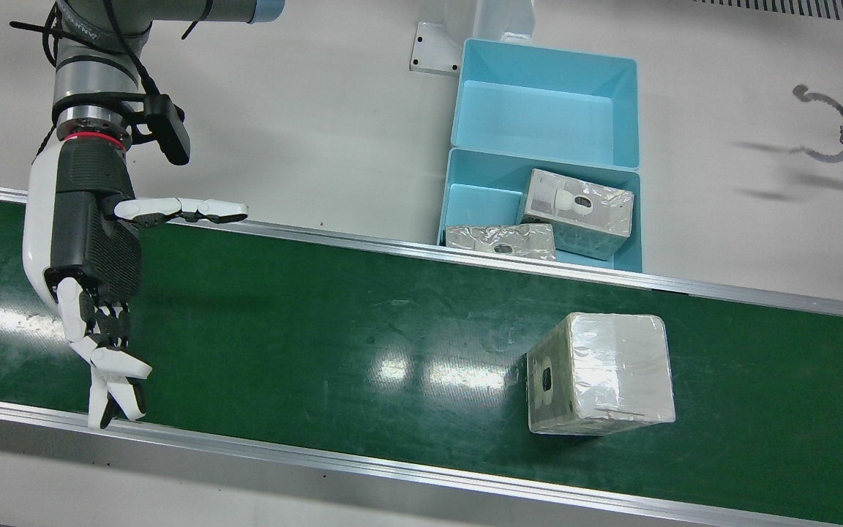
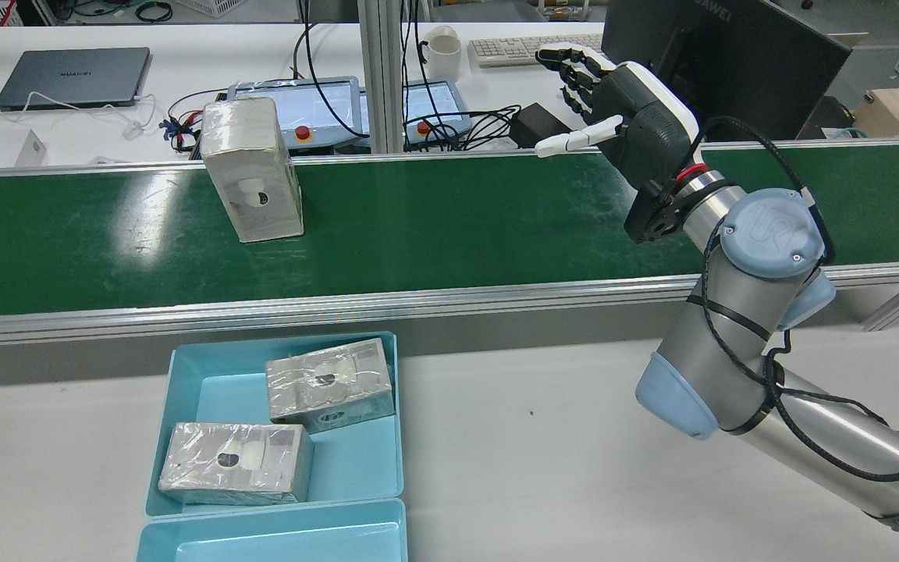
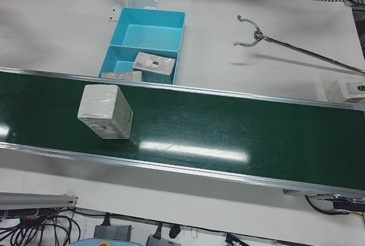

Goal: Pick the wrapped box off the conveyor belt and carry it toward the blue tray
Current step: 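Lower the open right hand to the belt ahead of the approaching wrapped box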

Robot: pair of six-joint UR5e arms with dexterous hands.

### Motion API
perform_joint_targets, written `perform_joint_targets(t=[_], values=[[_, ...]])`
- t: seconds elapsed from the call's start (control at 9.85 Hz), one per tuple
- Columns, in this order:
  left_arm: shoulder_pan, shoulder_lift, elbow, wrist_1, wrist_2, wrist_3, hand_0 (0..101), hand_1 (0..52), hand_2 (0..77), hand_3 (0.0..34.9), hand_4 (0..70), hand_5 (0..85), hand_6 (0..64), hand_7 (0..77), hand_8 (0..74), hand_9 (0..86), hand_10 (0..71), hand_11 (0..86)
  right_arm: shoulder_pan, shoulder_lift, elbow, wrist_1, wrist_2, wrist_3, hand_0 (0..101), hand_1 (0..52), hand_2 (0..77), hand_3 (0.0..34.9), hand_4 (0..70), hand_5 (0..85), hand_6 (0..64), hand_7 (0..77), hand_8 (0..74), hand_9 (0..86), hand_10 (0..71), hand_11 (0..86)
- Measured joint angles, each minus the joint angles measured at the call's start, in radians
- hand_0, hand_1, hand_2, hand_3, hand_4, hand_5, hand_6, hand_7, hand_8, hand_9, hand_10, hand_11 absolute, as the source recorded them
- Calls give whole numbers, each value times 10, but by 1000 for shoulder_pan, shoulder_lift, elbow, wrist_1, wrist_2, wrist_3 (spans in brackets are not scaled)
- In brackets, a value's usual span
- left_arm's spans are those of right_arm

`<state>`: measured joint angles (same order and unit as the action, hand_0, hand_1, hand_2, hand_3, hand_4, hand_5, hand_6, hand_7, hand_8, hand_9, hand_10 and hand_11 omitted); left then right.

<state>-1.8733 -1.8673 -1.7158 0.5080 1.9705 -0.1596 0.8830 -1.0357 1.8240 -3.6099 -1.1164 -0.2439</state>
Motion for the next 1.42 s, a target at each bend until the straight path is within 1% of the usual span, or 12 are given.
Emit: perform_joint_targets(t=[0.1, 0.2, 0.3, 0.41, 0.51, 0.61, 0.71, 1.12, 1.42], values=[[0, 0, 0, 0, 0, 0, 0, 0, 5, 0, 0, 11, 0, 0, 5, 5, 5, 5, 0, -2, 0, 0, 0, -1, 503, 158, 93, 98, 44, 295, 44, 60, 22, 16, 0, 16], [0, 0, 0, 0, 0, 0, 0, 0, 5, 0, 0, 11, 0, 5, 5, 0, 5, 5, 0, -3, 0, 0, 0, -2, 494, 158, 93, 98, 49, 256, 44, 60, 22, 16, 0, 16], [0, 0, 0, 0, 0, 0, 0, 0, 5, 0, 0, 11, 0, 5, 5, 0, 5, 5, 1, -4, -2, 0, 0, -3, 494, 158, 93, 98, 49, 256, 44, 60, 22, 16, 0, 16], [0, 0, 0, 0, 0, 0, 0, 0, 5, 0, 0, 5, 0, 0, 5, 0, 5, 5, 0, -5, -4, 0, 0, -4, 492, 153, 93, 102, 16, 278, 38, 38, 22, 16, 0, 16], [0, 0, 0, 0, 0, 0, 0, 0, 5, 0, 0, 11, 0, 0, 5, 0, 0, 5, -1, -5, -6, 0, 0, -5, 492, 153, 93, 102, 16, 278, 38, 38, 22, 16, 0, 16], [0, 0, 0, 0, 0, 0, 0, 0, 5, 0, 0, 11, 0, 0, 5, 0, 5, 5, -2, -6, -8, 1, 0, -11, 492, 158, 93, 94, 38, 267, 38, 38, 16, 16, 0, 16], [0, 0, 0, 0, 0, 0, 0, 0, 11, 0, 0, 5, 0, 5, 5, 5, 0, 5, -3, -6, -10, 1, 0, -15, 487, 158, 93, 88, 38, 267, 38, 49, 22, 16, 0, 16], [0, 0, 0, 0, 0, 0, 0, 0, 5, 0, 0, 5, 0, 0, 5, 5, 5, 5, -11, -2, -13, 3, 0, -34, 486, 153, 93, 86, 38, 267, 38, 49, 22, 16, 0, 16], [0, 0, 0, 0, 0, 0, 0, 0, 5, 0, 0, 5, 0, 0, 5, 5, 5, 5, -19, -8, -14, 3, -2, -47, 486, 153, 93, 86, 44, 267, 38, 49, 22, 16, 0, 16]])
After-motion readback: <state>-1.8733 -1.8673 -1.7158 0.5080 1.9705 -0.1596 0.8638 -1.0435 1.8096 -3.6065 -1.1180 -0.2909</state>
